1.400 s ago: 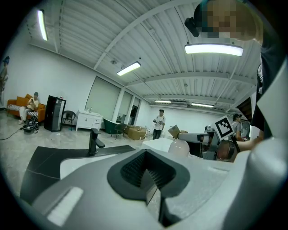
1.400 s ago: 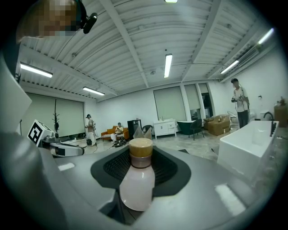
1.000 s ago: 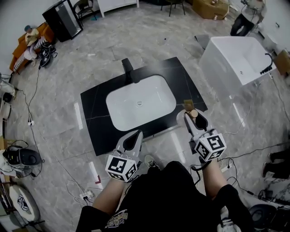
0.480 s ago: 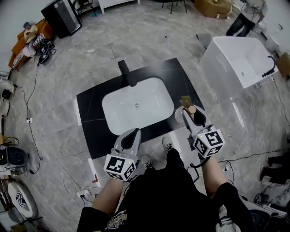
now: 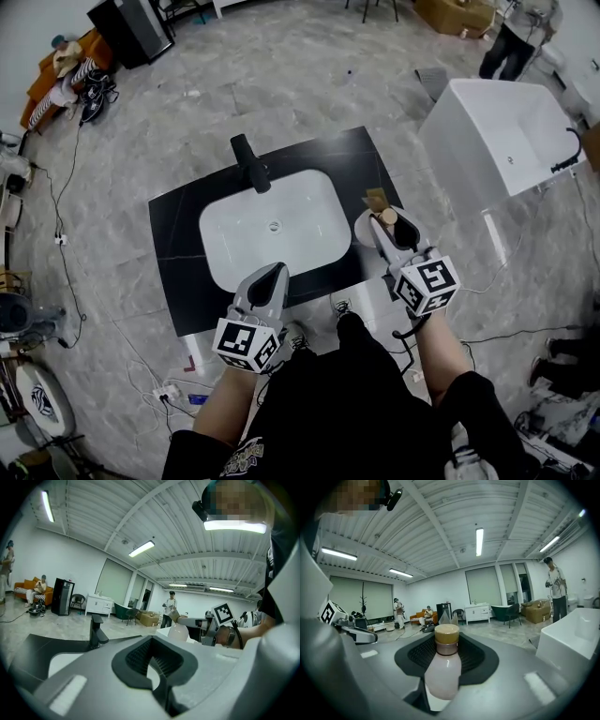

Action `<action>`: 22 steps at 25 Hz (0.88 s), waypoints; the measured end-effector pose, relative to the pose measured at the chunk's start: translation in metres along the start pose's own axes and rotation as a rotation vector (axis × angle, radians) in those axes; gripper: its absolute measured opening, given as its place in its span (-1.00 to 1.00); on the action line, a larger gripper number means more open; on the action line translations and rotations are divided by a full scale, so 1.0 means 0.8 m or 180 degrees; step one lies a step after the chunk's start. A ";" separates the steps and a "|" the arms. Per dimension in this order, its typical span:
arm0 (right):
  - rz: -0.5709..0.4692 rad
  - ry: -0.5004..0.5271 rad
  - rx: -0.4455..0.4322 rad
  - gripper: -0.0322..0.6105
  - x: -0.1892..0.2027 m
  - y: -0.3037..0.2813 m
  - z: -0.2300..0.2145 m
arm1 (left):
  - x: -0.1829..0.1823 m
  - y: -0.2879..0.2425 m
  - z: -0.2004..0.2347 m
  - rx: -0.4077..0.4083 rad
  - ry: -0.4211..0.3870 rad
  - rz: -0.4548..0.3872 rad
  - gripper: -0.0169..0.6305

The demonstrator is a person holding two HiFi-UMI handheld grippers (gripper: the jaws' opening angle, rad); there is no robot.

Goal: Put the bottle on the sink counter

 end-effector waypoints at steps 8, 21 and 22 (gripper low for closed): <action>0.0091 -0.0019 -0.0108 -0.38 0.004 -0.044 -0.057 | 0.000 -0.055 -0.007 -0.0080 0.0020 0.0026 -0.95; 0.0237 0.0063 -0.0346 -0.38 0.033 -0.130 -0.128 | 0.016 -0.131 -0.004 -0.0161 0.0039 -0.0031 -0.95; 0.0251 0.0069 -0.0371 -0.38 0.036 -0.135 -0.132 | 0.016 -0.137 -0.005 -0.0171 0.0043 -0.0017 -0.95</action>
Point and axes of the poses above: the fingertips, and each gripper's own axes: y backward along the fingers, z to its left, x out of its underside, the point moved 9 cm from there along y, backward along the fingers, and after that the axes turned 6 degrees about -y, right-handed, at the moved point
